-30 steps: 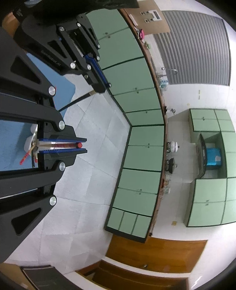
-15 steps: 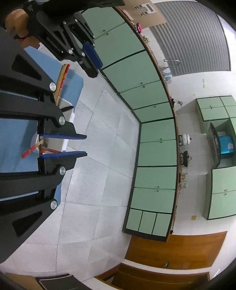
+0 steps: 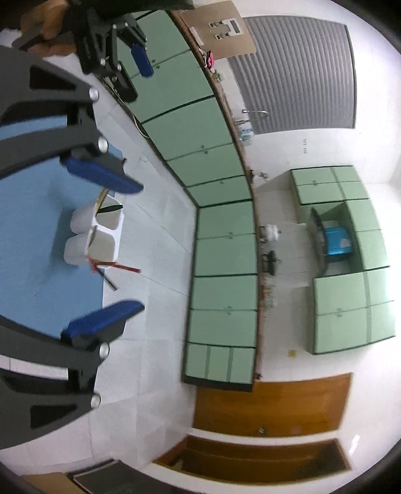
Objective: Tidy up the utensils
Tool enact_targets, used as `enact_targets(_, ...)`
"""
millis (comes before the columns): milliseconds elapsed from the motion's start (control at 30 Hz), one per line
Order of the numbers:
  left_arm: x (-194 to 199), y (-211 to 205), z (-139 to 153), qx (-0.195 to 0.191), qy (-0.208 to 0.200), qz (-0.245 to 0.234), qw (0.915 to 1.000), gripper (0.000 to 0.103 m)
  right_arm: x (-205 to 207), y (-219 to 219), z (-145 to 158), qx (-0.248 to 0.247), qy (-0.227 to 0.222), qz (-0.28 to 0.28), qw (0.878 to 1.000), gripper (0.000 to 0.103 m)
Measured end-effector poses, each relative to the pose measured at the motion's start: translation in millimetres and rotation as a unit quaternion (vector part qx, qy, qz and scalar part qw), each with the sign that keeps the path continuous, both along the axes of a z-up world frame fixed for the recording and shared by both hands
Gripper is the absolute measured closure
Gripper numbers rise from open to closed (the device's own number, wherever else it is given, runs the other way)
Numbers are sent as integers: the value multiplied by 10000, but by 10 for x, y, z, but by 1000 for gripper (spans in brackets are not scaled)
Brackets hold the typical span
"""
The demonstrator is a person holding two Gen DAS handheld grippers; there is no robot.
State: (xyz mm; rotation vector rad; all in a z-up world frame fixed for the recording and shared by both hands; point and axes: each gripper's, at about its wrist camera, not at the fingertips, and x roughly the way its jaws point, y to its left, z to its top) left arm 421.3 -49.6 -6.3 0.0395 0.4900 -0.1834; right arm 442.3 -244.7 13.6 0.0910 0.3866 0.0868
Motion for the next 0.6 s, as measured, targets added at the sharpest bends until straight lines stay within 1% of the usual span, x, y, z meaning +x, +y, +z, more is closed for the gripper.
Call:
enact_targets(33,-192,64,-30,28,-6,31,10000,13,-171,27,-36,13,-62,-12,10000,16)
enact_targets(100,-539,192,-73,30,-12,101,9999,13,-611,102,-139,-27,-256,-12,9997,13)
enact_targets(133,-660,240,-74,-1,-46,157,9999,10,-738,136,-159,-69,-307,-13,9995,10)
enact_targets(167,-884,326,-94,-58,-104,253,9996,8,-934,188,-205,-138,-397,-44,9991,8)
enact_targets(200,-1011,373,-99,-90,-123,289,9995,7,-1158,258,-273,-216,-464,-54,9987,7)
enact_targets(267,-1316,477,-128,-134,-127,418,9990,6,-1411,353,-354,-267,-439,-18,9987,6)
enact_targets(367,-1792,576,-208,-160,-81,670,9976,5,-1833,473,-528,-160,-232,63,9996,6)
enact_targets(400,-1896,593,-235,-177,-43,676,9975,5,-2005,515,-590,-96,-159,61,9998,6)
enact_targets(433,-2093,598,-282,-174,26,674,9976,5,-2145,554,-636,-63,-102,77,9999,6)
enact_targets(500,-2352,593,-340,-176,51,733,9971,5,-2407,636,-692,-66,-66,43,9999,6)
enact_targets(533,-2524,574,-385,-181,83,689,9974,5,-2537,669,-708,-85,-72,5,9999,6)
enact_targets(600,-2751,538,-455,-37,152,586,9982,5,-2744,706,-714,-43,-58,-88,9999,6)
